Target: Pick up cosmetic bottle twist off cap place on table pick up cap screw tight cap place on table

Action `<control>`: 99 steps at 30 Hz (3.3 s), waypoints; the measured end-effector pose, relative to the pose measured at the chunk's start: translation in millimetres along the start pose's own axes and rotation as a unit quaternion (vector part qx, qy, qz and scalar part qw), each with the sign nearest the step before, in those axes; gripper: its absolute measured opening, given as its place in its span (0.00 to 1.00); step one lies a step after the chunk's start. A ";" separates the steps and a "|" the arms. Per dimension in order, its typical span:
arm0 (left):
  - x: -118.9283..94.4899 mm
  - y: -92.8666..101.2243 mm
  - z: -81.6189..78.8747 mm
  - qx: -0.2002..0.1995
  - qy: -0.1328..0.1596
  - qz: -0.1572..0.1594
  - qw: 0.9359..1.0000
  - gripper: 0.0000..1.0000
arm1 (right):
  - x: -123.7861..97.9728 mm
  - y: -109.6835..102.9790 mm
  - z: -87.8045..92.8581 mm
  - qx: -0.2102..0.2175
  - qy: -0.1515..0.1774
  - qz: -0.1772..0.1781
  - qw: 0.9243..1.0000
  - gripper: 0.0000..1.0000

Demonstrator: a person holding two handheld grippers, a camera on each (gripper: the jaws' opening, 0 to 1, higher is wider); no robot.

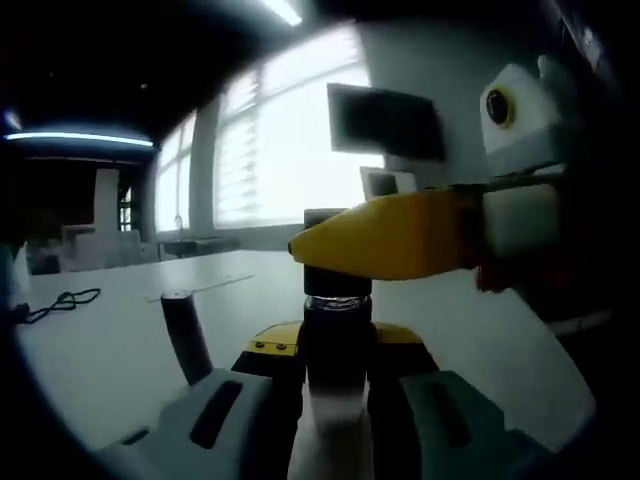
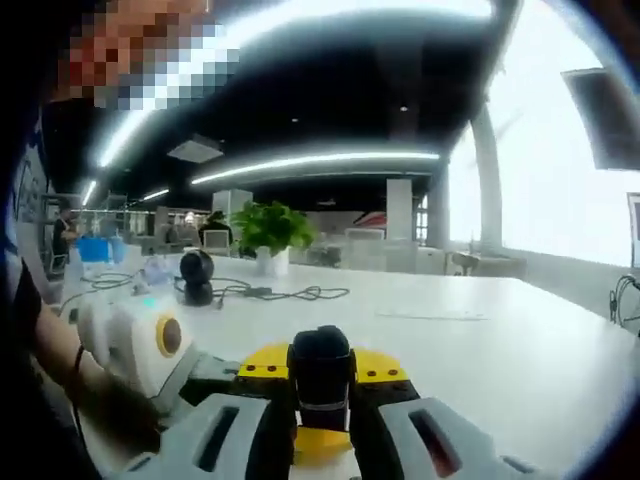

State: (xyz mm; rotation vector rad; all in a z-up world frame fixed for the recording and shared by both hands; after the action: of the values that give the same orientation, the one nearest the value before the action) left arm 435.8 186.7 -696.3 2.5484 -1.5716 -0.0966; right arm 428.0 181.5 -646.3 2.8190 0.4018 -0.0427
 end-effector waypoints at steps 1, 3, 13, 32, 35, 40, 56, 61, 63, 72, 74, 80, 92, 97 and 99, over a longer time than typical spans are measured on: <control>0.1 -0.2 0.0 -0.002 0.000 0.000 1.000 0.14 | -0.2 -0.8 1.1 -0.003 -0.002 -0.009 1.000 0.15; 0.5 0.8 0.3 -0.001 0.000 0.003 1.000 0.14 | 0.3 -7.9 -2.4 0.039 0.018 -0.030 0.999 0.36; 1.5 3.2 1.2 -0.013 -0.004 0.021 1.000 0.14 | -7.9 0.1 -3.5 0.039 0.064 -0.139 0.987 0.46; 0.5 20.7 4.0 -0.033 -0.019 0.092 0.995 0.14 | -16.7 18.4 -13.6 0.007 0.129 -0.437 0.890 0.39; 0.5 22.5 4.4 -0.032 -0.020 0.097 0.995 0.14 | -18.0 13.4 -14.3 0.003 0.128 -0.479 0.868 0.36; 0.0 25.7 5.2 -0.038 -0.023 0.106 0.993 0.14 | -12.6 3.7 -6.8 -0.012 0.114 -0.510 0.853 0.36; -1.4 31.6 6.6 -0.039 -0.025 0.122 0.991 0.14 | -10.7 -5.8 -2.1 -0.008 0.115 -0.545 0.830 0.15; -1.8 31.6 7.0 -0.039 -0.025 0.121 0.992 0.14 | -10.8 -7.2 -2.1 -0.012 0.114 -0.541 0.833 0.14; -2.1 31.4 7.0 -0.039 -0.025 0.120 0.992 0.14 | -10.8 -8.8 -2.8 -0.017 0.112 -0.535 0.837 0.14; -1.7 27.8 6.5 -0.037 -0.024 0.107 0.993 0.14 | -9.1 -9.3 -3.1 -0.032 0.101 -0.489 0.866 0.14; -1.7 27.2 6.4 -0.039 -0.023 0.105 0.993 0.14 | -8.6 -9.3 -2.9 -0.032 0.101 -0.480 0.871 0.14; -1.9 25.4 6.0 -0.043 -0.023 0.099 0.994 0.14 | -6.8 -10.4 -3.7 -0.034 0.099 -0.452 0.886 0.14; -2.3 24.9 5.0 -0.041 -0.024 0.094 0.994 0.13 | -9.2 -11.0 -3.2 -0.041 0.094 -0.386 0.917 0.14; -2.5 23.9 4.5 -0.044 -0.025 0.089 0.995 0.13 | -8.0 -10.1 -2.8 -0.036 0.091 -0.353 0.930 0.14; -2.3 23.0 4.3 -0.044 -0.024 0.086 0.995 0.13 | -7.3 -9.6 -2.5 -0.031 0.091 -0.340 0.935 0.14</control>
State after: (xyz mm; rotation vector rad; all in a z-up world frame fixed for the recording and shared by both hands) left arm 413.9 178.2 -696.9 2.3508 -1.7571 -0.2042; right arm 418.4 189.1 -646.1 2.4867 1.3713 0.0865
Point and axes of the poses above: the point that each gripper's makers call its tool centre point, and the gripper's own axes: x roughly forward along the fingers, y roughly to its right, z roughly out of its underside, the point moved 1 cm from there along -x, roughly backward along the fingers, and after that the axes turned 13 degrees about -x, right-handed, at the moved point
